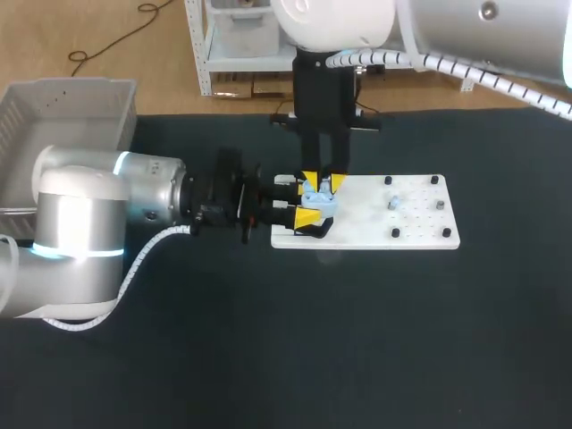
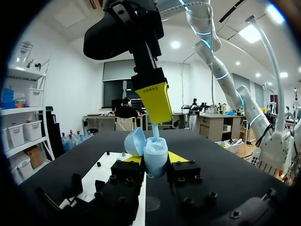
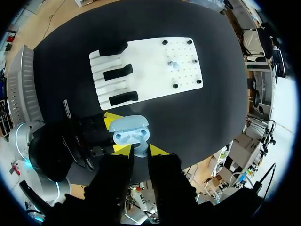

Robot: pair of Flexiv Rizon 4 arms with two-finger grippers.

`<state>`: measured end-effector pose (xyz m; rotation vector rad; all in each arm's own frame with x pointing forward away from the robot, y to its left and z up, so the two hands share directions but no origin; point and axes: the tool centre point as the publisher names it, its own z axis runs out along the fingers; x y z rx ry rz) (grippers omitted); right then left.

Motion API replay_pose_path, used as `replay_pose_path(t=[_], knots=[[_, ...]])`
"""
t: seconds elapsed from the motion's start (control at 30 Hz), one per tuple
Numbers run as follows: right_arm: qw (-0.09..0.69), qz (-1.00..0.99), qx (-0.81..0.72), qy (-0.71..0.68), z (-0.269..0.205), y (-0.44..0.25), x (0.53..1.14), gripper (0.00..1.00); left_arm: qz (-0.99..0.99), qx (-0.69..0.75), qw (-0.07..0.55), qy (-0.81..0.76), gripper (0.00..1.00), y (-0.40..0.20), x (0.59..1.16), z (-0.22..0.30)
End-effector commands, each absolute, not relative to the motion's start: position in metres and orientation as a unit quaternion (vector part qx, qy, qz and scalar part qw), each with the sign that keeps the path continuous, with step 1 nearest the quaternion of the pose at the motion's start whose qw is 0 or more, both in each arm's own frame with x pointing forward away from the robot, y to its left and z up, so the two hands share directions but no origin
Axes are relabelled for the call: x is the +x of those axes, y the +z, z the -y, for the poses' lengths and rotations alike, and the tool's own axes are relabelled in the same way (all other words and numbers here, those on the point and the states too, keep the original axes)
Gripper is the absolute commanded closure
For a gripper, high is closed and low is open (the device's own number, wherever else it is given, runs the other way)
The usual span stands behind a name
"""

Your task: Pick up each earbud case from the left stands, insert the matching earbuds, close the lid, and place the case in the box.

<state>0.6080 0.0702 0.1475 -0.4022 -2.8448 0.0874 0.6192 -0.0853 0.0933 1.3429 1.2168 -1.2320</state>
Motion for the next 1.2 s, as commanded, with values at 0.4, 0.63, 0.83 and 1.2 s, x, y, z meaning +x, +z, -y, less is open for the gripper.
replay_pose_path(t=[0.4,0.63,0.83,1.2], knots=[[0.135,0.980,-0.144,0.032,-0.067,0.142,0.610,1.00,-0.495,0.545,0.458,-0.499,1.00,0.094,0.619,0.085],[0.132,0.980,-0.146,0.034,-0.066,0.140,0.611,1.00,-0.495,0.545,0.458,-0.499,1.00,0.094,0.619,0.085],[0.131,0.980,-0.148,0.035,-0.065,0.138,0.612,1.00,-0.495,0.545,0.458,-0.499,1.00,0.094,0.619,0.085],[0.137,0.979,-0.151,0.029,-0.066,0.135,0.613,0.52,-0.495,0.545,0.458,-0.499,1.00,0.094,0.619,0.085]])
